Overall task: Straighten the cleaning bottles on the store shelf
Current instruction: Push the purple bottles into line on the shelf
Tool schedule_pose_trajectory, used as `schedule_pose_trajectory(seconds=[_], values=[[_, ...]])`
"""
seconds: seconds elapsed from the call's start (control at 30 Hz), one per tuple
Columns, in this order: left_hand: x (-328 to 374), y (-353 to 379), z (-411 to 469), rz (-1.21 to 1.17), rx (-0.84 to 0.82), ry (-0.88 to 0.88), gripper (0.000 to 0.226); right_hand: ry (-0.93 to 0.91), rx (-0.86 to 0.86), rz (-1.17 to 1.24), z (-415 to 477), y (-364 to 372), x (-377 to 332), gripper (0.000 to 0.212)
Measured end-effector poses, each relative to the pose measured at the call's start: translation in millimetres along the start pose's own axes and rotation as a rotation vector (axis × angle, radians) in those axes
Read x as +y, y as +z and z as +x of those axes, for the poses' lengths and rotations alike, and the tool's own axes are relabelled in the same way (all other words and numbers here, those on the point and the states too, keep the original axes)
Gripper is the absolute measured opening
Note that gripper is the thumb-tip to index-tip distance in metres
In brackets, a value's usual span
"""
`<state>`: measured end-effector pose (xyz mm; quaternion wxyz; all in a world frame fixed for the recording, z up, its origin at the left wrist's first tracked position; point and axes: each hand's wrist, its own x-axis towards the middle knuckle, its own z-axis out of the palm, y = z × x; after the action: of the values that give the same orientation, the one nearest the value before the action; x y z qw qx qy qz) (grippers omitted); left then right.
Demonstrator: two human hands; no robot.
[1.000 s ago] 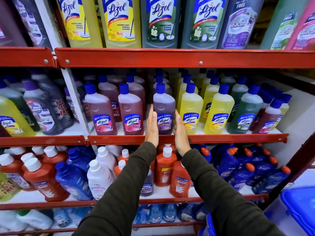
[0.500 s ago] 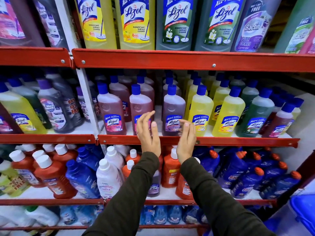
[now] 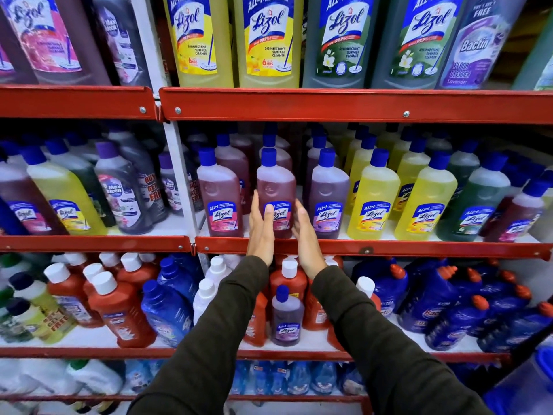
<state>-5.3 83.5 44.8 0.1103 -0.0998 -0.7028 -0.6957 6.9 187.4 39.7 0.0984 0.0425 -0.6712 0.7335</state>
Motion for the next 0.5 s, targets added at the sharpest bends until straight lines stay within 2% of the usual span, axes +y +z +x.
schedule_pose_trajectory(seconds=[0.17,0.33,0.5], values=[[-1.3,-4.0,1.1,-0.01,-0.017,0.013,0.079,0.005,0.013,-0.023,-2.0,-0.7,-4.6,0.083],[-0.2,-6.7,0.5,-0.02,-0.034,-0.002,0.081,0.008,0.021,-0.027,-3.2,0.5,-3.0,0.086],[4.4,-7.8,-0.9,-0.017,-0.054,-0.007,0.074,0.039,0.025,-0.066,-6.3,1.2,-8.5,0.089]])
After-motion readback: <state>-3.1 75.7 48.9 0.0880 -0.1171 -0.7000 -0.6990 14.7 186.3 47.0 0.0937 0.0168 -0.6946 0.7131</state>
